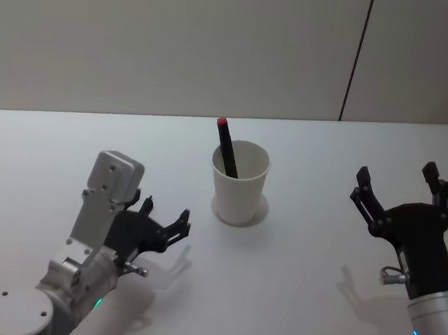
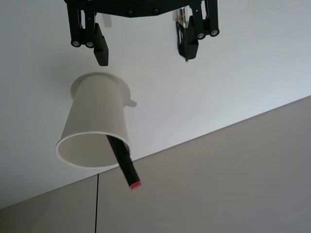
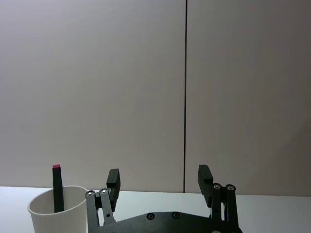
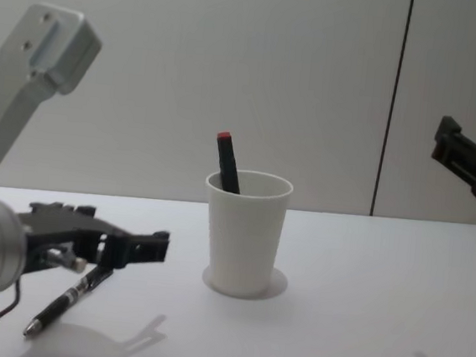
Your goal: Place the pen into the pen holder.
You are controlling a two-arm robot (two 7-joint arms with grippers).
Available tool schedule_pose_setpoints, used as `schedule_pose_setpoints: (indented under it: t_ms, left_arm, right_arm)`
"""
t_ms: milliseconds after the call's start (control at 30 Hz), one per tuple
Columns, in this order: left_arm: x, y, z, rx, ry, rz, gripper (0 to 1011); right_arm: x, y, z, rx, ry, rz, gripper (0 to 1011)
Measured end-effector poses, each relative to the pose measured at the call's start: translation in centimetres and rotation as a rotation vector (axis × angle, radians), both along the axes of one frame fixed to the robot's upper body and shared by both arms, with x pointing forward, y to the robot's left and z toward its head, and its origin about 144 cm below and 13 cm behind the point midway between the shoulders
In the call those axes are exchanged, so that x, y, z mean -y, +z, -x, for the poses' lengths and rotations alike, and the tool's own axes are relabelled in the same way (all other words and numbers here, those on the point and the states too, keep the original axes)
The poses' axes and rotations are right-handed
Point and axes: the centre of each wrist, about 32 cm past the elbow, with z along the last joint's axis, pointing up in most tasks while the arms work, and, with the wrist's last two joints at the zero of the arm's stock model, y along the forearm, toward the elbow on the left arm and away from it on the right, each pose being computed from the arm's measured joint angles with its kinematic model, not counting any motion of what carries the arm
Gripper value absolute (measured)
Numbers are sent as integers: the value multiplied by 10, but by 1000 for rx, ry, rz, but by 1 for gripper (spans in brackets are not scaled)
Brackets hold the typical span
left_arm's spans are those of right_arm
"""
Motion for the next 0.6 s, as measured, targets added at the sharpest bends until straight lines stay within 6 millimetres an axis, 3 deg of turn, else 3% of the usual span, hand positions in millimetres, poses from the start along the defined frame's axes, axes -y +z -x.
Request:
schedule_pose_setpoints:
  t_ms: [600]
  left_arm:
    - [-22,-11,3,-137,93,26,1000]
  right_arm:
    - [0,0,1,-1,-1,0,1002]
